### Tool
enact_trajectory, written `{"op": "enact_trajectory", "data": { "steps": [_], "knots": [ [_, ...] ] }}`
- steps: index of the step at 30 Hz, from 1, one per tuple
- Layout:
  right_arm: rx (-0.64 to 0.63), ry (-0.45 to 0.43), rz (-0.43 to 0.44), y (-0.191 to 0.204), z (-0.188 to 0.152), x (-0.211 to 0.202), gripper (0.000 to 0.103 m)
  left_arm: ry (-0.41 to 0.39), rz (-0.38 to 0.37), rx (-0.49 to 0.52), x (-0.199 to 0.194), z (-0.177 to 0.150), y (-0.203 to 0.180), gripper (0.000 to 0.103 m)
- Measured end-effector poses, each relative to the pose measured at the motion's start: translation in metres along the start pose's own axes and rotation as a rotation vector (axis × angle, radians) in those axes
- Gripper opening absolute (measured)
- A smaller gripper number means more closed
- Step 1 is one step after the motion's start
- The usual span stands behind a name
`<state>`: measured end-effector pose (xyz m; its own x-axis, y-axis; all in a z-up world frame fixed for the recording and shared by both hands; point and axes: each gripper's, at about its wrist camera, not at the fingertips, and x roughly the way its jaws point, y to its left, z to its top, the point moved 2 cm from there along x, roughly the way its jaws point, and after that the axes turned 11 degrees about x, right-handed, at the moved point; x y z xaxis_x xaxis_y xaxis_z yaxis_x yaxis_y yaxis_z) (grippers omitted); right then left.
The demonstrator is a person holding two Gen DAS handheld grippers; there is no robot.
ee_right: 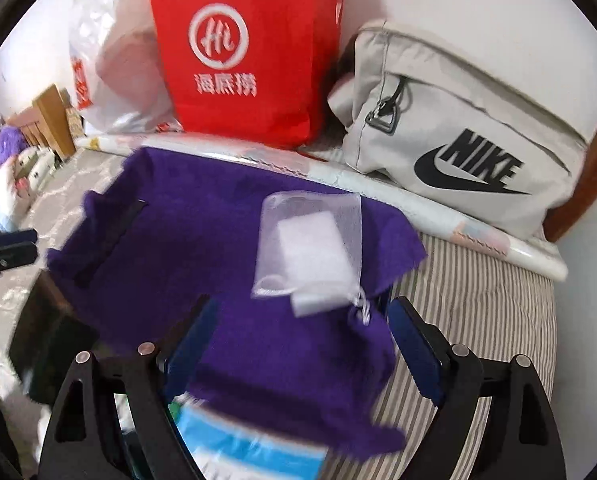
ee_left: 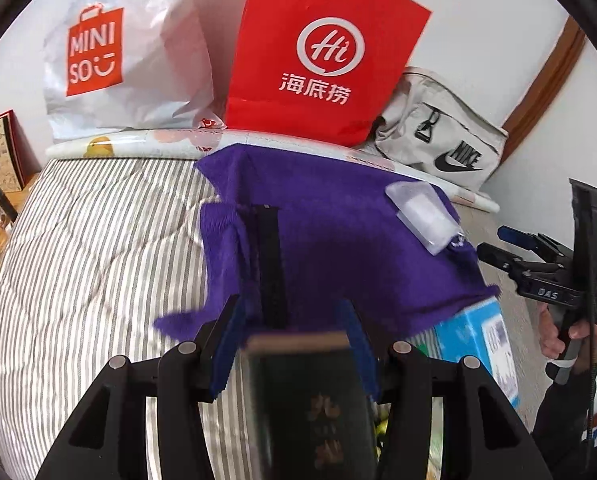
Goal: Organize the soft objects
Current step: 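Grasp the green tissue pack with the right gripper and lift it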
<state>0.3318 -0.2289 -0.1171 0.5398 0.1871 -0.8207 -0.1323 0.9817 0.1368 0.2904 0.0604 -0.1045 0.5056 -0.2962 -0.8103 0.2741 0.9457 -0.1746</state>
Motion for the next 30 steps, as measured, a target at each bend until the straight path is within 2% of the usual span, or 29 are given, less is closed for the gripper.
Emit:
{"op": "enact_trajectory", "data": {
  "steps": [7, 13, 15, 23, 30],
  "knots": [
    [0.046, -0.078, 0.097, 0.020, -0.049, -0.068, 0.087, -0.011, 0.009, 0.021, -0.034, -0.040, -0.014, 0.049],
    [-0.001, -0.093, 0.136, 0.050, -0.095, -0.095, 0.083, -0.005, 0.007, 0.010, -0.051, -0.078, -0.020, 0.049],
    [-0.031, -0.069, 0.147, 0.062, -0.111, -0.095, 0.075, -0.001, 0.000, -0.002, -0.053, -0.090, -0.020, 0.049],
    [-0.102, 0.029, 0.176, 0.098, -0.150, -0.069, 0.069, -0.001, -0.038, -0.027, -0.056, -0.127, -0.021, 0.049],
    [-0.183, 0.043, 0.041, 0.114, -0.161, -0.043, 0.065, 0.012, -0.060, -0.032, -0.048, -0.153, -0.017, 0.049]
  ]
}}
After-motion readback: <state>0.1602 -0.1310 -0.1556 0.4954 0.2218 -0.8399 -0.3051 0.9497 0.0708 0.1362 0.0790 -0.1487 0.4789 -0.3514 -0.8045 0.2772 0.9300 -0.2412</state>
